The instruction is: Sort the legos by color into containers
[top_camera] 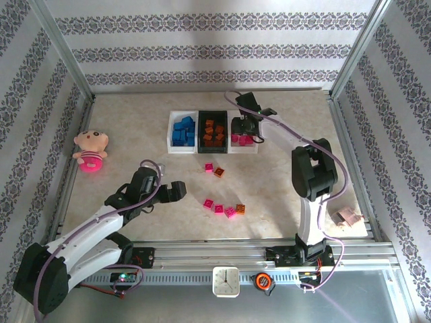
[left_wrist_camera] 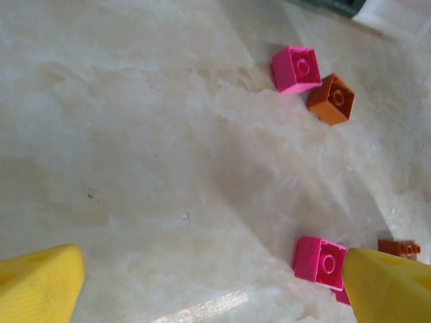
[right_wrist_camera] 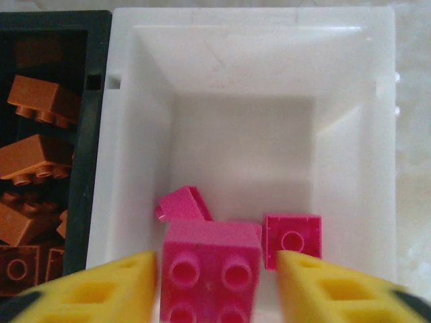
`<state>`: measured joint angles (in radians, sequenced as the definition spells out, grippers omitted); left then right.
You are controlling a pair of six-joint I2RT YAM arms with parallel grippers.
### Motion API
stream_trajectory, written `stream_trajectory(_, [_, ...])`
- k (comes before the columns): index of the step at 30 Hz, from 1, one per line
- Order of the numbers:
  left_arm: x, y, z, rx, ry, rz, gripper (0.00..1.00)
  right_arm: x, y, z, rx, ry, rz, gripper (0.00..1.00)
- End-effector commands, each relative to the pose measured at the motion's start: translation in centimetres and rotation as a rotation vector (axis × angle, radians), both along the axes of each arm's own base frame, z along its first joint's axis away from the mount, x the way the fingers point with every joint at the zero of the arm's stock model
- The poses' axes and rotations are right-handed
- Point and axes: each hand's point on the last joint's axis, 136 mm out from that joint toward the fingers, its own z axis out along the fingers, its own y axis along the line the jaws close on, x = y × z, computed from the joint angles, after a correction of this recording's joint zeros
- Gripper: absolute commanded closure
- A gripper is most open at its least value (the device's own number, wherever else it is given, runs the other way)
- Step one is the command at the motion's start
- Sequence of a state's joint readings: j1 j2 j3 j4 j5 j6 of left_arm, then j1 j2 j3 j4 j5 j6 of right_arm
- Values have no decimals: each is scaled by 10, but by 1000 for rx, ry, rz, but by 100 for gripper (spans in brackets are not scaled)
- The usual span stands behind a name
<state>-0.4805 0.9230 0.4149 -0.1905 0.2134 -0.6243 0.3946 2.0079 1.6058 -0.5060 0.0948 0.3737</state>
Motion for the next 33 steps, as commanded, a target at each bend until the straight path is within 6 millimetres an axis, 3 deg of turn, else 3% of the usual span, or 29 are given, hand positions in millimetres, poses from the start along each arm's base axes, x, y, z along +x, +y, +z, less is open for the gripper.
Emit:
stream_trajectory(1, [0,-16,6,3,-24,-83,2,9,-9,15,-16,-17,-48,41])
stream_trajectory(6, [-6,-49,2,42,-24,-225,2,-7,-4,32,26,-45,-27,38])
stream_trajectory(10, [-16,-83,-12,107,-1,-371,6,-32,-7,25,39,-29,-13,38])
stream_trajectory(15, [-22,-108,-36,215,43,-477,19,-56,-15,19,56,-24,-16,37])
stream_trajectory(20, [-16,-117,-49,276,55,-499,28,-68,-22,23,71,-33,-23,37])
stream_trajectory(27, [-17,-128,-59,327,66,-545,29,-73,-24,31,91,-53,-24,37])
stream_trajectory(33, [-18,-127,-69,371,76,-552,45,-76,-27,35,103,-65,-31,37])
